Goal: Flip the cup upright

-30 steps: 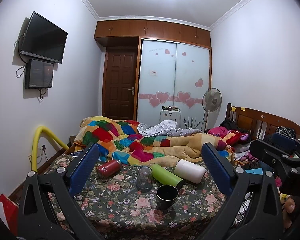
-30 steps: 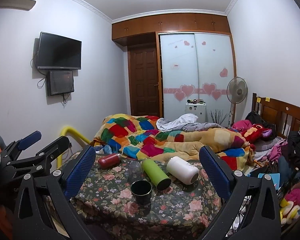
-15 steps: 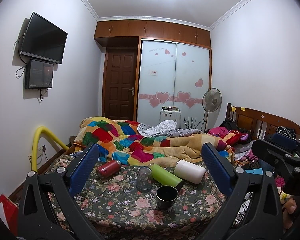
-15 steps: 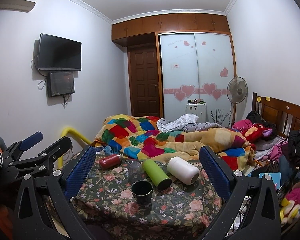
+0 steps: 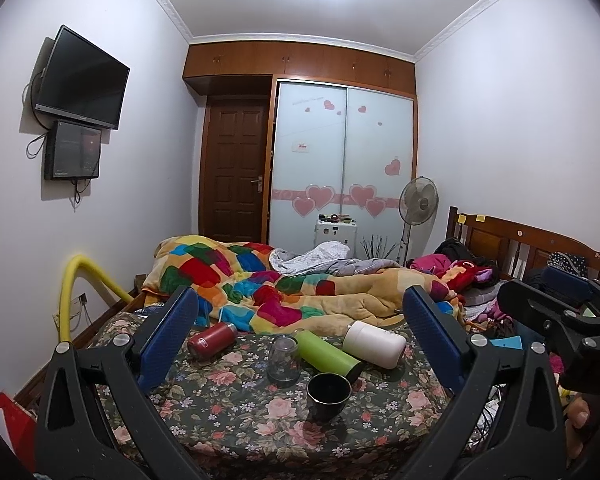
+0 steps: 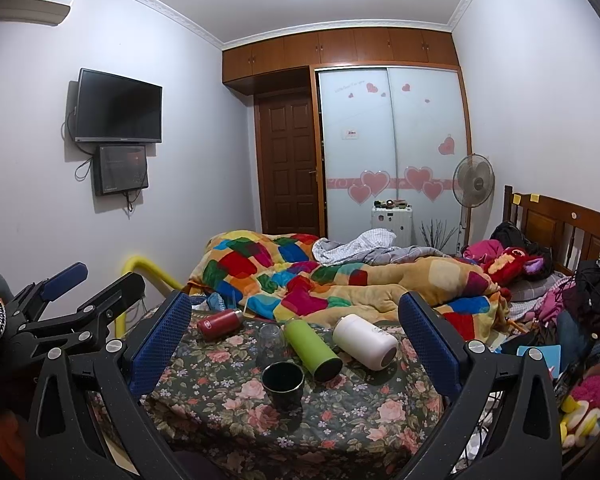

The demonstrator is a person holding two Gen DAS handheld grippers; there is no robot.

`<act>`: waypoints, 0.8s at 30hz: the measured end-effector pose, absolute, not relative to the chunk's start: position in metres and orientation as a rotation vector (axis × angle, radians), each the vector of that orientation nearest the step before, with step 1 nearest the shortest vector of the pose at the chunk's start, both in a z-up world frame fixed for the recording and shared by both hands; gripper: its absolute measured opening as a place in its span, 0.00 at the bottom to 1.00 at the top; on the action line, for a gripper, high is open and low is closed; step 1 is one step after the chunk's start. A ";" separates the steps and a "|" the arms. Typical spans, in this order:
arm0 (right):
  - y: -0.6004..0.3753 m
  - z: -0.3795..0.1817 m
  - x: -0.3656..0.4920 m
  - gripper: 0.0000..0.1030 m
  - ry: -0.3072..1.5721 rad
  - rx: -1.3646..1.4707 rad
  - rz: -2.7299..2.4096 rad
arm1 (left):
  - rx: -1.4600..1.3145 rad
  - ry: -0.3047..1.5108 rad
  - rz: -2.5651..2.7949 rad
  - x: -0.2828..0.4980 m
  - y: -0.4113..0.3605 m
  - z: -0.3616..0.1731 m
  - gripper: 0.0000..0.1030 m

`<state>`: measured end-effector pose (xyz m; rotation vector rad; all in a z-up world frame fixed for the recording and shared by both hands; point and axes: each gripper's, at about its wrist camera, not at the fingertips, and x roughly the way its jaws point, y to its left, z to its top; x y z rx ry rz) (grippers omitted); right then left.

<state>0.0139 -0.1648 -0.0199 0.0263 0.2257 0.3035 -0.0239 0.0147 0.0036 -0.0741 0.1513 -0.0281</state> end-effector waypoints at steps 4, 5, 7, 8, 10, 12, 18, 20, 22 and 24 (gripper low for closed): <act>-0.165 -0.020 0.014 1.00 0.225 0.026 0.303 | -0.071 0.151 -0.031 -0.023 0.014 0.004 1.00; -0.165 -0.020 0.014 1.00 0.225 0.026 0.303 | -0.071 0.151 -0.032 -0.023 0.014 0.004 1.00; -0.165 -0.020 0.014 1.00 0.226 0.026 0.303 | -0.071 0.151 -0.032 -0.023 0.014 0.004 1.00; -0.165 -0.020 0.014 1.00 0.227 0.027 0.304 | -0.071 0.151 -0.032 -0.023 0.014 0.004 1.00; -0.165 -0.020 0.014 1.00 0.225 0.026 0.303 | -0.071 0.150 -0.031 -0.023 0.013 0.004 1.00; -0.165 -0.020 0.014 1.00 0.225 0.026 0.302 | -0.071 0.152 -0.031 -0.023 0.013 0.004 1.00; -0.165 -0.019 0.015 1.00 0.227 0.026 0.299 | -0.072 0.157 -0.036 -0.020 0.013 0.005 1.00; -0.165 -0.018 0.015 1.00 0.228 0.026 0.298 | -0.071 0.158 -0.039 -0.019 0.012 0.005 1.00; -0.165 -0.019 0.015 1.00 0.228 0.026 0.298 | -0.070 0.156 -0.038 -0.019 0.012 0.005 1.00; -0.165 -0.019 0.015 1.00 0.228 0.026 0.298 | -0.070 0.157 -0.037 -0.019 0.013 0.005 1.00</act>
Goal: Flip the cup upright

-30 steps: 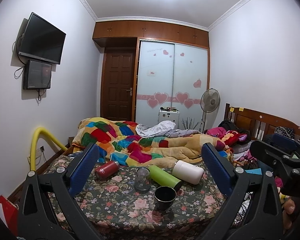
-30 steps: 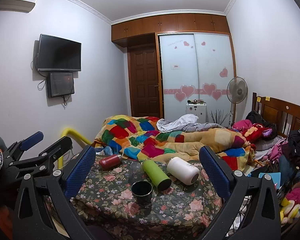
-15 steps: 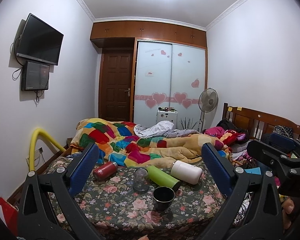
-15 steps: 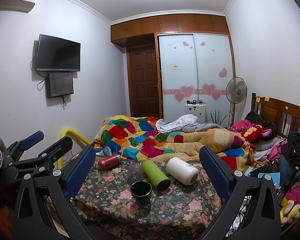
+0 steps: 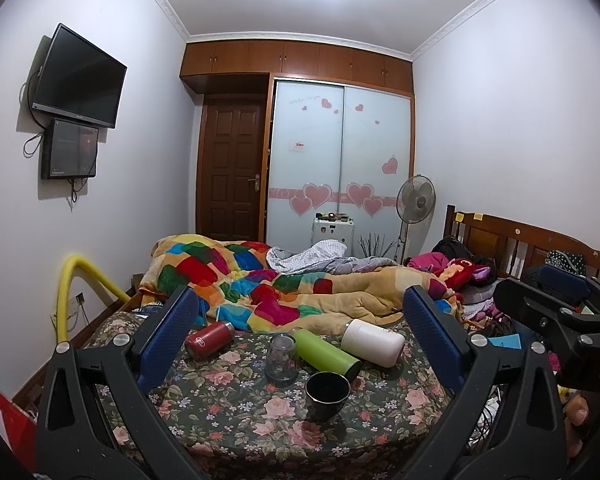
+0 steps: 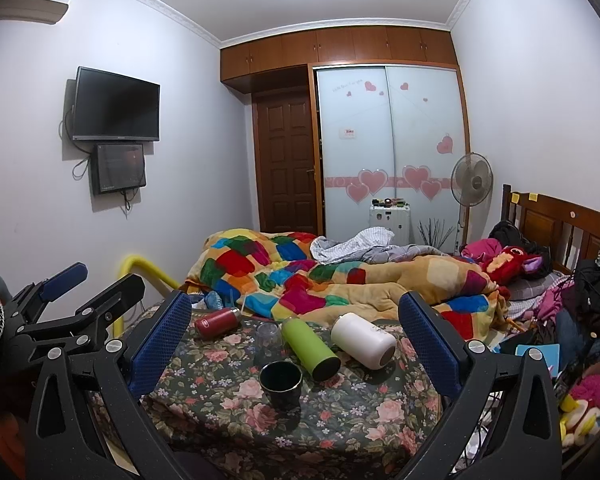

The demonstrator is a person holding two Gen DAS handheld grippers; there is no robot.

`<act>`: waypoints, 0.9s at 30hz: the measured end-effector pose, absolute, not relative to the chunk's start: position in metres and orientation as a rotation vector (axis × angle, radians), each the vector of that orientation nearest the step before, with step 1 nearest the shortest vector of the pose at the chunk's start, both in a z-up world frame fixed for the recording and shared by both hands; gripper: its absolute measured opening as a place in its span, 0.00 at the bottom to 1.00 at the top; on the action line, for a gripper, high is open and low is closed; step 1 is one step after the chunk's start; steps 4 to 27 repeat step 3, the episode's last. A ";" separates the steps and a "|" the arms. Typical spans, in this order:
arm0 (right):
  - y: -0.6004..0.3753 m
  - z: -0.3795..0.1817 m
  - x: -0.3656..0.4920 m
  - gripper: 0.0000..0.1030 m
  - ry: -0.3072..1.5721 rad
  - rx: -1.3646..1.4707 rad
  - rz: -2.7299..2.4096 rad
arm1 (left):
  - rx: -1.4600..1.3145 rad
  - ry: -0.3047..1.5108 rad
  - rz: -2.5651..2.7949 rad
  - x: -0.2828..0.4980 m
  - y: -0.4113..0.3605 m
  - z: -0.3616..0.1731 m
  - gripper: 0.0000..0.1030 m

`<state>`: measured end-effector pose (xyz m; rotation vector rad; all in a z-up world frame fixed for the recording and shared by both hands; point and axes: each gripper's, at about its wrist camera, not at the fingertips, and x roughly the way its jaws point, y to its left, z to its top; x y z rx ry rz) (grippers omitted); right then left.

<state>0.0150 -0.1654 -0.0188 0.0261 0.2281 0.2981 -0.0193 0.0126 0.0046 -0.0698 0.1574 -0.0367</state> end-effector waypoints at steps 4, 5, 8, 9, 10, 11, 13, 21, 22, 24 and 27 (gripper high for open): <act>-0.165 -0.019 0.016 1.00 0.235 0.024 0.297 | -0.078 0.160 -0.035 -0.017 0.016 0.002 1.00; -0.165 -0.019 0.016 1.00 0.235 0.024 0.297 | -0.078 0.160 -0.035 -0.017 0.016 0.002 1.00; -0.165 -0.019 0.016 1.00 0.235 0.024 0.297 | -0.078 0.160 -0.035 -0.017 0.016 0.002 1.00; -0.165 -0.019 0.016 1.00 0.235 0.024 0.297 | -0.078 0.160 -0.035 -0.017 0.016 0.002 1.00; -0.165 -0.019 0.016 1.00 0.235 0.024 0.297 | -0.078 0.160 -0.035 -0.017 0.016 0.002 1.00; -0.165 -0.019 0.016 1.00 0.235 0.024 0.297 | -0.078 0.160 -0.035 -0.017 0.016 0.002 1.00; -0.165 -0.019 0.016 1.00 0.235 0.024 0.297 | -0.078 0.160 -0.035 -0.017 0.016 0.002 1.00; -0.165 -0.019 0.016 1.00 0.235 0.024 0.297 | -0.078 0.160 -0.035 -0.017 0.016 0.002 1.00; -0.165 -0.019 0.016 1.00 0.235 0.024 0.297 | -0.078 0.160 -0.035 -0.017 0.016 0.002 1.00; -0.165 -0.019 0.016 1.00 0.235 0.024 0.297 | -0.078 0.160 -0.035 -0.017 0.016 0.002 1.00; -0.165 -0.019 0.016 1.00 0.235 0.024 0.297 | -0.078 0.160 -0.035 -0.017 0.016 0.002 1.00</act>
